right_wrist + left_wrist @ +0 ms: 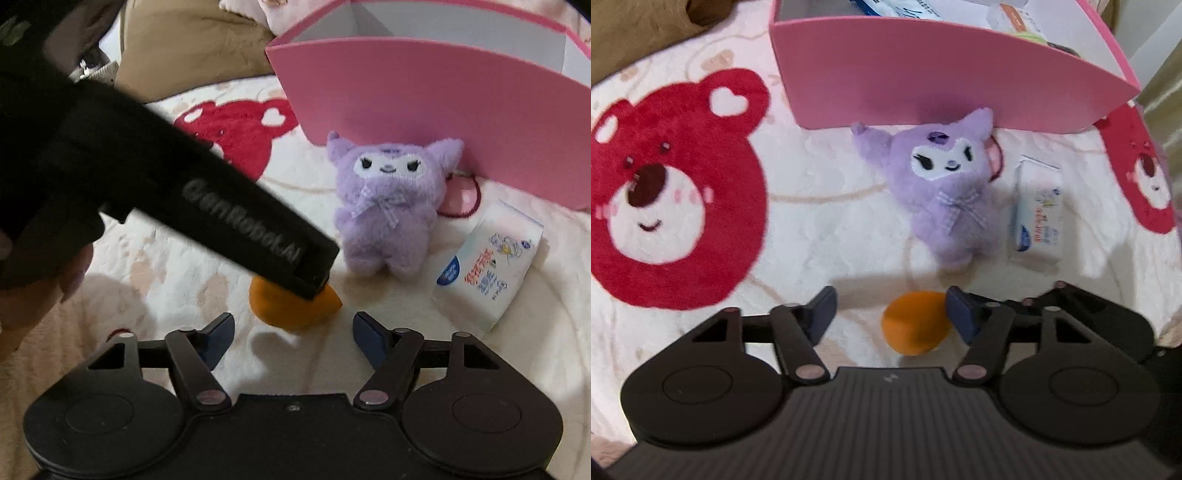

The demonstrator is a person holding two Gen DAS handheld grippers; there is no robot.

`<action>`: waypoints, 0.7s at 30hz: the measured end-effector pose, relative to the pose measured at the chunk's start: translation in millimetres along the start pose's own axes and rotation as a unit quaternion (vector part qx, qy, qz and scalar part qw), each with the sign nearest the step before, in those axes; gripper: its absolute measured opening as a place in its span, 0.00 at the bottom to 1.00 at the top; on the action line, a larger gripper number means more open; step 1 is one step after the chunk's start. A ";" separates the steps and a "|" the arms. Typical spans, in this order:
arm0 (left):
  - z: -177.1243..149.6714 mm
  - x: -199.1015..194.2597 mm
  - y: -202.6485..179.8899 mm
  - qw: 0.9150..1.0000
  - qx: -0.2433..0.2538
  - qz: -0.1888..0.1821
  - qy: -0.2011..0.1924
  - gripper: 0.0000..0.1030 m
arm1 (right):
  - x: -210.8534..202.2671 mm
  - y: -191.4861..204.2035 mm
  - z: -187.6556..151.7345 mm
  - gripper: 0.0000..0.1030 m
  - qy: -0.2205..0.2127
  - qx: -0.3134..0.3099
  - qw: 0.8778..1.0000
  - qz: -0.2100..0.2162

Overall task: Organize objects
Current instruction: 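Reach the left tool to the orange makeup sponge and grasp it, then lift the sponge with the left tool and carry it into the box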

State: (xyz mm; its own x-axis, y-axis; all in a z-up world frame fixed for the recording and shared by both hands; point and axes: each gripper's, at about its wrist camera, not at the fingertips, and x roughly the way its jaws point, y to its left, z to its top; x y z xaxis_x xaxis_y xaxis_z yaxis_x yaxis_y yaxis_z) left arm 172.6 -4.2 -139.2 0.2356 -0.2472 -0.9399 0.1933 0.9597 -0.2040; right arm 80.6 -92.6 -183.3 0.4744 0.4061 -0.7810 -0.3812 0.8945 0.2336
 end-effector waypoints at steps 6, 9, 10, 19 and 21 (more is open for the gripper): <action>-4.2 -1.3 -2.4 0.999 -0.009 -0.037 0.002 0.34 | -6.0 8.4 -7.3 0.52 -0.017 -0.018 0.999 -0.025; -7.5 -7.1 -5.7 0.999 -0.005 -0.039 -0.004 0.34 | -12.9 15.6 -11.2 0.51 -0.021 -0.038 0.999 -0.029; -8.5 -9.5 -6.5 0.999 -0.004 -0.041 -0.006 0.34 | -16.1 17.7 -12.3 0.51 -0.023 -0.043 0.998 -0.031; -18.0 -48.8 -24.1 0.996 0.027 -0.053 -0.072 0.33 | -61.5 22.2 -13.2 0.51 -0.060 -0.043 0.997 -0.040; -18.9 -59.8 -30.0 0.994 0.036 -0.057 -0.090 0.33 | -74.7 23.8 -11.9 0.51 -0.071 -0.047 0.995 -0.046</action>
State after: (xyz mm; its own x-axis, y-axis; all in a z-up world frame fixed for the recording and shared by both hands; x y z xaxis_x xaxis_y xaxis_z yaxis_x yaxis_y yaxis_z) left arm 134.6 -15.7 -82.1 0.3729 -0.3794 -0.8468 0.2947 0.9138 -0.2797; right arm 26.6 -103.8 -126.3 0.6160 0.3512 -0.7051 -0.4006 0.9104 0.1035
